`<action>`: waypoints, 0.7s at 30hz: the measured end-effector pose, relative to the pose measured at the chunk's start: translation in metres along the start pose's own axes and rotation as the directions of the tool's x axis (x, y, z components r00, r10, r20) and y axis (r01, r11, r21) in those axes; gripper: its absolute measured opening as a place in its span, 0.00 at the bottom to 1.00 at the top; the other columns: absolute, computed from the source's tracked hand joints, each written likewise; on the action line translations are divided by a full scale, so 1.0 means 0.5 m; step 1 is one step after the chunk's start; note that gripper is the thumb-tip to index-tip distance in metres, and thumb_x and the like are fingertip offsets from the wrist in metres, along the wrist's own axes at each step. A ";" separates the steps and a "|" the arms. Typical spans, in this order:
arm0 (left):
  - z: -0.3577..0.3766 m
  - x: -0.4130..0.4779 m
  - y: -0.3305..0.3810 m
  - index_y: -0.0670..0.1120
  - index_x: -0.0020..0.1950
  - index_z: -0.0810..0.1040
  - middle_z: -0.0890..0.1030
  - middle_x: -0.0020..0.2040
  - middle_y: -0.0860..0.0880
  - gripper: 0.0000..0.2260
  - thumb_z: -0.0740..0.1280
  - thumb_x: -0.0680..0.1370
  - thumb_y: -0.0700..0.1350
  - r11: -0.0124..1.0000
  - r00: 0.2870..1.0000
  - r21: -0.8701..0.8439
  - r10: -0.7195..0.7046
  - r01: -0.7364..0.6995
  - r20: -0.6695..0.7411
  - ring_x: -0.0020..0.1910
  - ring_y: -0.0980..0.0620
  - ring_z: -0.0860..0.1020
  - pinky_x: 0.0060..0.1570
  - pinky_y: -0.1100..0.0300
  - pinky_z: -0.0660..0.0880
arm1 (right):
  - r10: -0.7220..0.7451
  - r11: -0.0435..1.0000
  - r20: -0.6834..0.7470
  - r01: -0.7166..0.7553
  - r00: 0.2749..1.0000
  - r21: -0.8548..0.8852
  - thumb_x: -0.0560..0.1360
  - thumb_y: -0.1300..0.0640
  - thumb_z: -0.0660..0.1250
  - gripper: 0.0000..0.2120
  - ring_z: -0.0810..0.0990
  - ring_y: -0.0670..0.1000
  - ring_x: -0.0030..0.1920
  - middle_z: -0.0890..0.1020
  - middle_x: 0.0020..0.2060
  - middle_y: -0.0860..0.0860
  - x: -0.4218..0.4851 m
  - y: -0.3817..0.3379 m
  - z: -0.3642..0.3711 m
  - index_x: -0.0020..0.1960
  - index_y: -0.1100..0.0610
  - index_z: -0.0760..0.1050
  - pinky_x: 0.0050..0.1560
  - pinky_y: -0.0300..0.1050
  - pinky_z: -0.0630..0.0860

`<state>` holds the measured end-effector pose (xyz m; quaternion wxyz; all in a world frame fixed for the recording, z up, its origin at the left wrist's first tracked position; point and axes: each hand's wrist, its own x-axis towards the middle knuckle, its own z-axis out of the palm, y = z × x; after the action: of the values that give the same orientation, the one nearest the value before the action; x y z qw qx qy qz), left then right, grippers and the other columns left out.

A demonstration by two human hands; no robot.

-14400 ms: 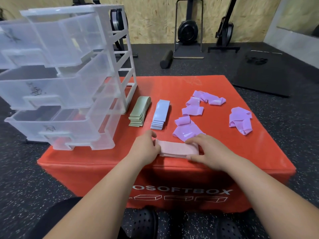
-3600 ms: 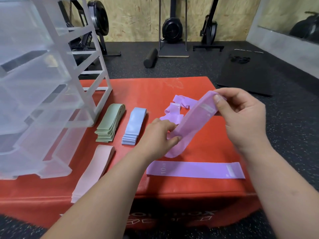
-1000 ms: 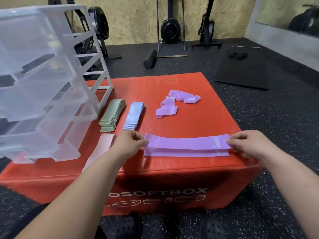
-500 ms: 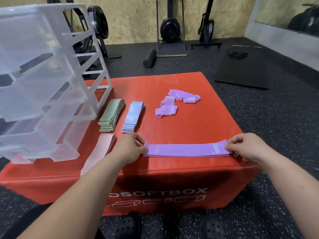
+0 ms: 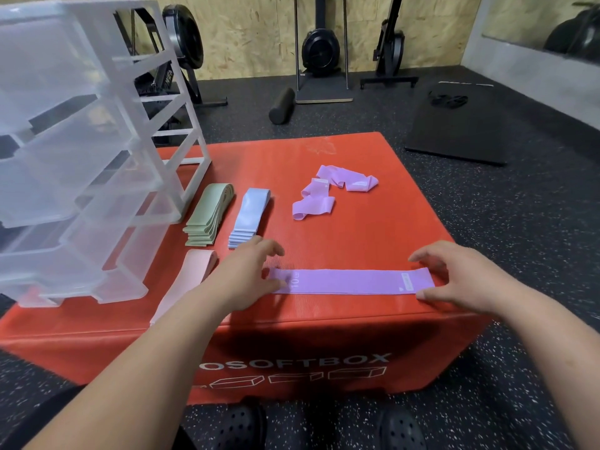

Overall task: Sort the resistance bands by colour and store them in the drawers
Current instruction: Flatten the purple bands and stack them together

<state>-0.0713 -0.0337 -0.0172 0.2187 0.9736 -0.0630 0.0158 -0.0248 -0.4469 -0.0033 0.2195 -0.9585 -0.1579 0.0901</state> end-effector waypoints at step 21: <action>0.009 0.094 0.019 0.55 0.67 0.79 0.78 0.59 0.56 0.21 0.76 0.75 0.54 0.996 0.996 0.028 0.084 -0.085 0.026 0.60 0.52 0.76 0.61 0.52 0.76 | -0.103 0.991 -0.031 0.100 0.994 -0.090 0.73 0.44 0.78 0.19 0.81 0.44 0.54 0.80 0.56 0.43 0.136 -0.093 0.007 0.62 0.41 0.79 0.62 0.48 0.76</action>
<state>-0.0261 -0.0493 -0.0144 0.2028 0.9733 -0.1067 0.0141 0.0257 -0.3823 0.0073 0.1842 -0.9595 -0.2062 0.0547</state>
